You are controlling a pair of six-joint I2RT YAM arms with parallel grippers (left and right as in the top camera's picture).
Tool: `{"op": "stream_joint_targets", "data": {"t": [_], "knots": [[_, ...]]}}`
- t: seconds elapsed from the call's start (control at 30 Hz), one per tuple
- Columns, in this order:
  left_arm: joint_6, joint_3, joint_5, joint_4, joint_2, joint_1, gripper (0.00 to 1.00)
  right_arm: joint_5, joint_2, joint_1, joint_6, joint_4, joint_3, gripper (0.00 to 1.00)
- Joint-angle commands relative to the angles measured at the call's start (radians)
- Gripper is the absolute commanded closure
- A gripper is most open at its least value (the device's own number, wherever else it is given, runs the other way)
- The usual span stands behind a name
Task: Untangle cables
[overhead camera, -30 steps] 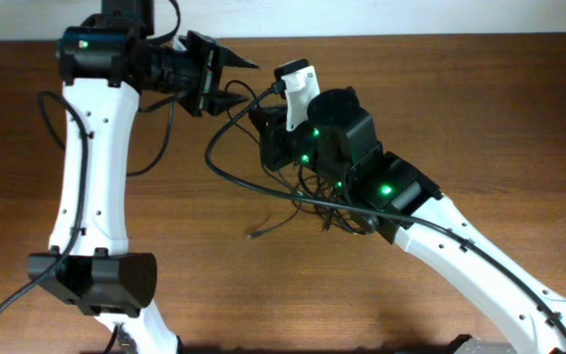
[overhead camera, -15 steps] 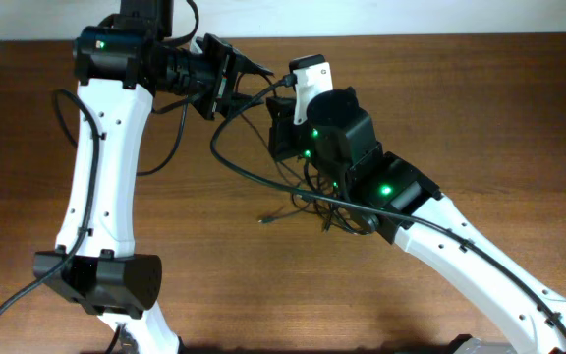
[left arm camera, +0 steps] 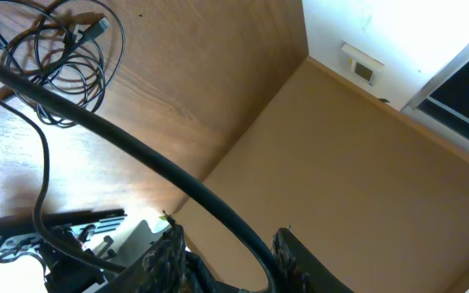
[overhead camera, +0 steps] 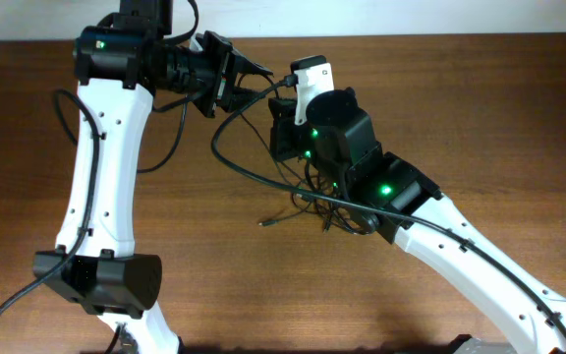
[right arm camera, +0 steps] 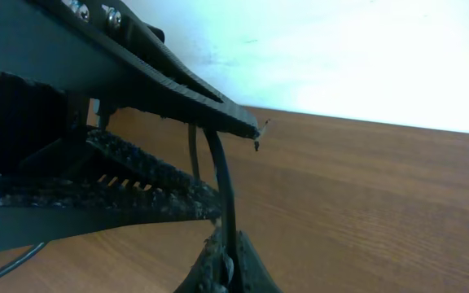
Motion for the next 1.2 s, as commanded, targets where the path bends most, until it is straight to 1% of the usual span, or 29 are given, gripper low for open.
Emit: {"op": "stream_joint_targets", "data": {"t": [0.0, 0.07, 0.17, 0.23, 0.27, 0.33, 0.43, 0.57, 0.73, 0.9, 0.97, 1.1, 1.17], "knots": [[0.019, 0.008, 0.012, 0.003, 0.002, 0.002, 0.66, -0.066, 0.003, 0.005, 0.003, 0.0, 0.003, 0.96], [0.019, 0.008, 0.012, 0.003, 0.002, 0.002, 0.69, -0.066, 0.003, 0.005, 0.003, 0.0, 0.003, 0.96], [0.019, 0.008, 0.012, 0.003, 0.002, 0.006, 0.76, -0.066, 0.003, 0.005, 0.003, 0.0, 0.003, 0.96], [0.019, 0.008, 0.011, 0.003, 0.002, 0.008, 0.78, -0.066, 0.003, 0.005, 0.003, 0.0, 0.003, 0.96], [0.02, 0.008, 0.011, 0.003, 0.002, 0.009, 0.82, -0.066, 0.003, 0.005, 0.003, 0.0, 0.003, 0.96], [0.02, 0.008, 0.011, 0.003, 0.002, 0.009, 0.87, -0.066, 0.003, 0.005, 0.003, 0.0, 0.003, 0.96], [0.02, 0.008, 0.011, 0.003, 0.002, 0.009, 0.89, -0.066, 0.003, 0.005, 0.003, 0.0, 0.003, 0.96], [0.02, 0.008, 0.011, 0.006, 0.002, 0.009, 0.88, -0.066, 0.003, 0.005, 0.002, 0.0, 0.003, 0.96], [0.02, 0.008, 0.011, 0.01, 0.002, 0.009, 0.79, -0.024, 0.003, 0.005, 0.002, 0.0, 0.003, 0.96], [0.02, 0.008, 0.011, 0.01, 0.002, 0.023, 0.76, -0.024, 0.003, 0.005, 0.002, 0.0, 0.003, 0.96], [0.02, 0.008, 0.011, 0.01, 0.002, 0.028, 0.76, -0.024, 0.003, 0.005, 0.002, 0.0, 0.003, 0.96], [0.019, 0.008, 0.011, 0.01, 0.002, 0.031, 0.81, -0.025, 0.003, 0.005, 0.002, 0.0, 0.003, 0.96], [0.02, 0.008, 0.011, 0.01, 0.002, 0.031, 0.81, -0.025, 0.003, 0.005, 0.002, 0.0, 0.003, 0.96]]}}
